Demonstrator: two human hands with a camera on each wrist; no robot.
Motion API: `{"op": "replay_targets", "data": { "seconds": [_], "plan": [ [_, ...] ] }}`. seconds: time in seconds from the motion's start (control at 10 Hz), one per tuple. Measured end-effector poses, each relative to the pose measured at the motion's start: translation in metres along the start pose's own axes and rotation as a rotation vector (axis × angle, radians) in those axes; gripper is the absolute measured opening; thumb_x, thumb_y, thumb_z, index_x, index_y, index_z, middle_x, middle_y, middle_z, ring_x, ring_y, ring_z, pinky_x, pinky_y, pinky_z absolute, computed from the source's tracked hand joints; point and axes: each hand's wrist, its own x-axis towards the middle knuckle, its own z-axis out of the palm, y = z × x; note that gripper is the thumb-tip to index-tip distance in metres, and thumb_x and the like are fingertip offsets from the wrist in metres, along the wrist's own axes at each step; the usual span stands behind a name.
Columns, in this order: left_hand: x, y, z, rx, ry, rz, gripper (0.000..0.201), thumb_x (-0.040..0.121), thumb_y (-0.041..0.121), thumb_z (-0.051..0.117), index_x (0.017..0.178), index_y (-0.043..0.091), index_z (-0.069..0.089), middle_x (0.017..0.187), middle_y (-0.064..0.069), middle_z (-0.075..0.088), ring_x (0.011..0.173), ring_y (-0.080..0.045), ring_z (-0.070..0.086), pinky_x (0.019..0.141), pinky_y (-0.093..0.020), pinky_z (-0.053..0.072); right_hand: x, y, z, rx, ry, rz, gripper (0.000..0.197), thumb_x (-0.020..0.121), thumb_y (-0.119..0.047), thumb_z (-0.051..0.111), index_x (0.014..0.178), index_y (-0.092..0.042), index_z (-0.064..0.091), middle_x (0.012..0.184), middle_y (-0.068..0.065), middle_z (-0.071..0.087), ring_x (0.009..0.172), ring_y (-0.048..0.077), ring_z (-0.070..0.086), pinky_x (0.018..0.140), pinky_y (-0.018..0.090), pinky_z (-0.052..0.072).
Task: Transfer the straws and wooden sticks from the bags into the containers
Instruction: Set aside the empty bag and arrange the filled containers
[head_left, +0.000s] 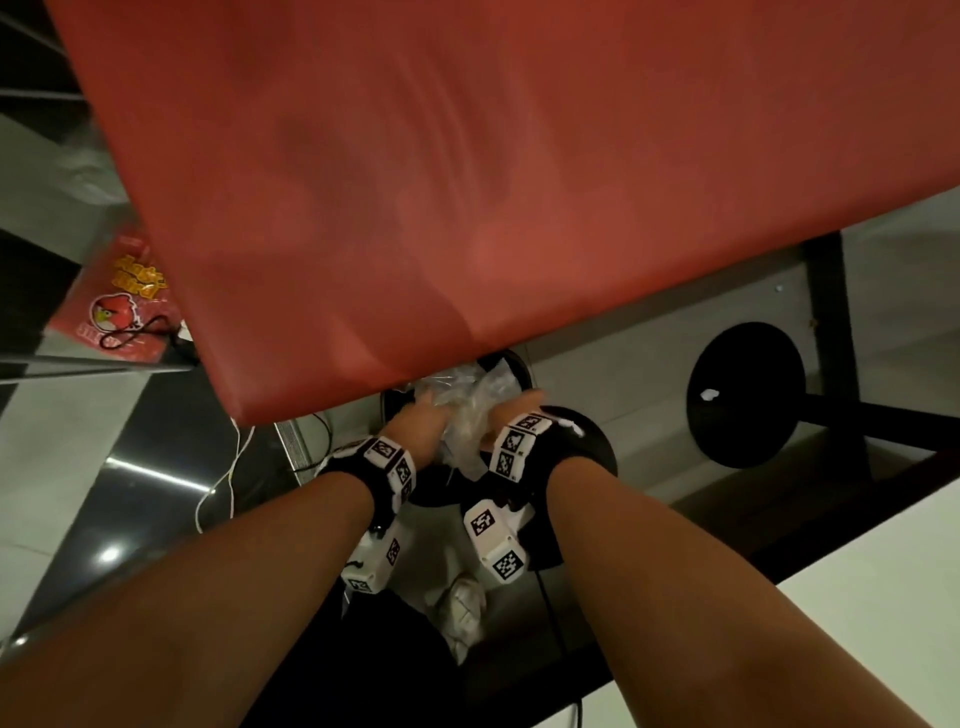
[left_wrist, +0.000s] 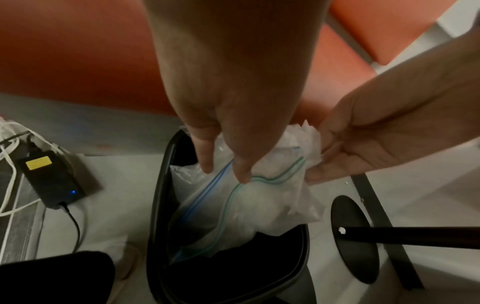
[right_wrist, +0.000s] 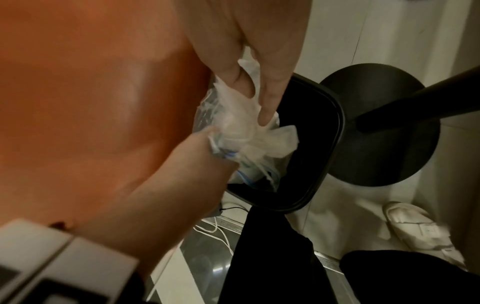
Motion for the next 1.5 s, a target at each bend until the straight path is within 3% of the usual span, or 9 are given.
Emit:
{"op": "replay_targets", "data": {
  "seconds": [0.1,0.2,0.3,0.5,0.7,0.8,1.0,1.2,1.5],
  "plan": [
    [-0.002,0.002,0.004,0.113,-0.122,-0.109,0.069,0.097,0.021,0.053,0.155,0.025,0.016,0.159,-0.019,0.003,0.132,-0.043,0.040,0.108,-0.047,0.038,-0.002,0.006,0.003,0.099,0.031,-0.085,0.060,0.104,-0.026,0.052,0.157,-0.007,0.029,0.161,0.020,0.028,0.144,0.043,0.035,0.110,0.057,0.043],
    [-0.003,0.005,0.005,0.099,-0.123,-0.157,0.064,0.099,0.016,0.047,0.155,0.023,0.016,0.155,-0.019,0.023,0.129,-0.036,0.046,0.102,-0.037,0.043,0.006,0.007,0.010,0.052,0.045,-0.151,0.065,0.103,-0.036,0.054,0.157,-0.009,0.031,0.166,0.014,0.022,0.151,0.036,0.026,0.113,0.057,0.040],
    [-0.003,0.004,0.004,0.106,-0.050,-0.198,0.058,0.098,0.007,0.046,0.152,0.018,0.028,0.146,-0.018,0.040,0.126,-0.034,0.050,0.101,-0.036,0.043,0.015,-0.001,0.014,0.106,0.010,-0.102,0.075,0.100,-0.041,0.058,0.161,-0.016,0.024,0.169,0.009,0.009,0.153,0.040,0.016,0.109,0.066,0.038],
    [0.002,0.007,-0.005,0.038,-0.202,-0.216,0.042,0.104,0.010,0.039,0.145,0.006,0.041,0.152,-0.016,0.037,0.137,-0.029,0.040,0.113,-0.033,0.030,0.021,-0.001,0.012,0.020,0.048,-0.150,0.055,0.102,-0.029,0.056,0.149,-0.004,0.043,0.156,0.016,0.039,0.143,0.039,0.038,0.108,0.058,0.044],
    [-0.017,0.036,-0.040,0.006,-0.118,-0.149,0.037,0.098,0.005,0.044,0.128,0.012,0.063,0.134,-0.012,0.058,0.123,-0.027,0.055,0.104,-0.033,0.041,-0.009,0.024,0.004,0.446,0.236,-0.073,0.064,0.093,-0.039,0.066,0.148,-0.013,0.045,0.154,0.009,0.042,0.140,0.034,0.044,0.113,0.042,0.040],
    [-0.034,0.072,-0.076,0.021,-0.045,-0.041,0.033,0.093,0.007,0.050,0.120,0.015,0.068,0.128,-0.007,0.063,0.117,-0.025,0.059,0.099,-0.032,0.044,-0.037,0.039,-0.002,0.987,0.284,-0.059,0.058,0.086,-0.033,0.075,0.137,-0.018,0.054,0.142,0.003,0.056,0.129,0.027,0.057,0.101,0.035,0.045],
    [-0.097,0.197,-0.140,-0.030,0.064,0.190,0.034,0.091,0.002,0.051,0.119,0.012,0.067,0.116,-0.009,0.069,0.107,-0.025,0.063,0.090,-0.029,0.048,-0.128,0.077,0.008,2.062,0.341,-0.085,0.038,0.102,-0.010,0.052,0.140,-0.014,0.055,0.130,0.018,0.062,0.105,0.031,0.064,0.086,0.042,0.056],
    [-0.179,0.368,-0.129,0.083,0.004,0.404,0.033,0.094,0.004,0.043,0.116,0.007,0.067,0.111,-0.015,0.069,0.103,-0.031,0.065,0.088,-0.035,0.053,-0.252,0.153,0.083,2.457,0.724,0.062,0.028,0.095,0.002,0.056,0.116,-0.012,0.067,0.076,0.010,0.062,0.060,0.022,0.057,0.053,0.030,0.046],
    [-0.269,0.568,0.014,0.307,-0.201,0.717,0.033,0.090,0.012,0.051,0.120,0.022,0.062,0.107,-0.004,0.066,0.091,-0.026,0.065,0.068,-0.029,0.052,-0.382,0.240,0.314,2.732,1.115,0.366,0.044,0.096,0.010,0.046,0.134,-0.007,0.057,0.092,0.015,0.060,0.086,0.028,0.057,0.080,0.043,0.051]
  ]
}}
